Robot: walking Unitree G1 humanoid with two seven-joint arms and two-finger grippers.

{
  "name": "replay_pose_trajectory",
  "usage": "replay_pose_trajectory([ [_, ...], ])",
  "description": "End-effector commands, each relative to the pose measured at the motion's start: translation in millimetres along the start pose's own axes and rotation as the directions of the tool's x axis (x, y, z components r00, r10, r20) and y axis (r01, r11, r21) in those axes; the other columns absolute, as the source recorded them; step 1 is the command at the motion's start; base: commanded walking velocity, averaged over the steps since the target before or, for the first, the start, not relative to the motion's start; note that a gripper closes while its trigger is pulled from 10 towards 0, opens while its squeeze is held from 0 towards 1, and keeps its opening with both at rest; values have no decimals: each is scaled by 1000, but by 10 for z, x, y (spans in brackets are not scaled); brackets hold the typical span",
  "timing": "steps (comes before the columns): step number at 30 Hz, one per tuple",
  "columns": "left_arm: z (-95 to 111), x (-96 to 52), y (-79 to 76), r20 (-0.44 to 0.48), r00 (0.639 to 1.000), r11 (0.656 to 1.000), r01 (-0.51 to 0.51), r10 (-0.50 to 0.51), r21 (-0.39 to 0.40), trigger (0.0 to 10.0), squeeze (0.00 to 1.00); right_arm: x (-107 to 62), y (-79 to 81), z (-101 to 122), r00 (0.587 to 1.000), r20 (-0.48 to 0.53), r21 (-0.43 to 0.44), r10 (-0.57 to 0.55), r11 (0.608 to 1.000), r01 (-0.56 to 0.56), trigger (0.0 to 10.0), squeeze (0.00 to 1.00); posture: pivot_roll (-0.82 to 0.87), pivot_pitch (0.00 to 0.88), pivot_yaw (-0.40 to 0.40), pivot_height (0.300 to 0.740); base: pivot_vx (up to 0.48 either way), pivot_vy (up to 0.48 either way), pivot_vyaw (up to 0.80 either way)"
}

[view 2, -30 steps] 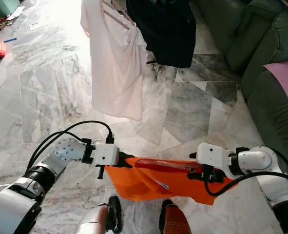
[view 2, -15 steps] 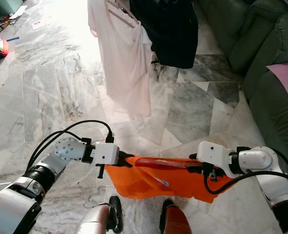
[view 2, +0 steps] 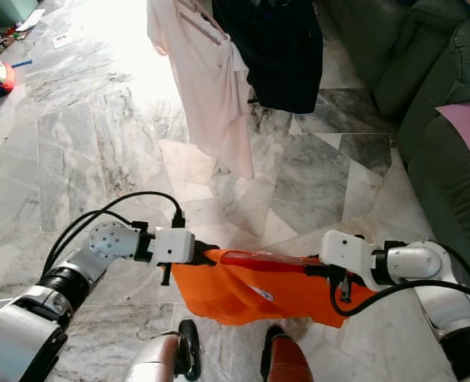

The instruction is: Hang hanger

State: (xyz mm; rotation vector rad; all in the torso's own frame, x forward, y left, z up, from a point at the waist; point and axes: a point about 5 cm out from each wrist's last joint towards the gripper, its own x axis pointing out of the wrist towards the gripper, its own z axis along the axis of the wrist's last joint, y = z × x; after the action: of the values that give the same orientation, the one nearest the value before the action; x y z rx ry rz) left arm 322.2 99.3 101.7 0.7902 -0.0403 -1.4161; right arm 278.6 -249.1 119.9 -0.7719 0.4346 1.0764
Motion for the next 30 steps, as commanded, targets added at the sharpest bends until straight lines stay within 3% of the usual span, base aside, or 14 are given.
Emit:
replay_pose_trajectory([
  [1, -35, -54, 19, -17, 999, 999, -43, 43, 4, 6980, 0, 8, 2, -19, 1000, 13, 15, -15, 1000, 15, 0, 0, -134, 275, 117, 740, 0, 0, 0],
  [2, -36, -56, 25, -18, 999, 999, -51, 51, 7, 8902, 0, 12, 0, -21, 1000, 14, 14, -17, 1000, 17, 0, 0, -134, 275, 117, 740, 0, 0, 0],
  [3, -35, -58, 34, -20, 998, 998, -60, 61, 11, 10000, 0, 16, -2, -22, 1000, 15, 14, -21, 1000, 20, 0, 0, -134, 275, 117, 740, 0, 0, 0],
  [6, -26, -58, 64, -18, 996, 996, -88, 89, 10, 10000, 0, 28, 0, -19, 999, 19, 15, -27, 1000, 27, 0, 0, -135, 276, 117, 740, 0, 0, 0],
  [7, -24, -57, 74, -18, 995, 995, -98, 98, 11, 10000, 47, 31, 1, -19, 999, 20, 14, -29, 999, 29, 0, 0, -135, 276, 117, 740, 0, 0, 0],
  [8, -22, -56, 81, -19, 994, 994, -105, 105, 11, 10000, 612, 34, 2, -19, 999, 21, 14, -31, 999, 30, 0, 0, -135, 276, 117, 740, 0, 0, 0],
  [9, -22, -56, 81, -19, 994, 994, -105, 105, 11, 10000, 612, 34, 2, -19, 999, 21, 14, -31, 999, 30, 0, 0, -135, 276, 117, 740, 0, 0, 0],
  [10, -19, -59, 115, -19, 990, 990, -139, 139, 1, 10000, 1000, 39, 4, -23, 999, 23, 15, -37, 999, 36, 0, 0, -136, 274, 122, 740, 0, 0, 0],
  [19, 84, -91, 273, 32, 954, 951, -299, 298, 82, 10000, 1000, 83, 19, -113, 995, -17, 36, -96, 995, 96, 0, 0, -137, 271, 130, 740, 0, 0, 0],
  [25, 109, -113, 293, 49, 938, 927, -346, 343, 142, 10000, 1000, 158, 54, -166, 989, -25, 72, -145, 987, 146, 0, 0, -137, 268, 128, 740, 0, 0, 0],
  [30, 106, -135, 272, 68, 935, 924, -354, 348, 144, 10000, 1000, 215, 40, -187, 977, -25, 114, -213, 970, 214, 0, 0, -140, 268, 120, 740, 0, 0, 0],
])
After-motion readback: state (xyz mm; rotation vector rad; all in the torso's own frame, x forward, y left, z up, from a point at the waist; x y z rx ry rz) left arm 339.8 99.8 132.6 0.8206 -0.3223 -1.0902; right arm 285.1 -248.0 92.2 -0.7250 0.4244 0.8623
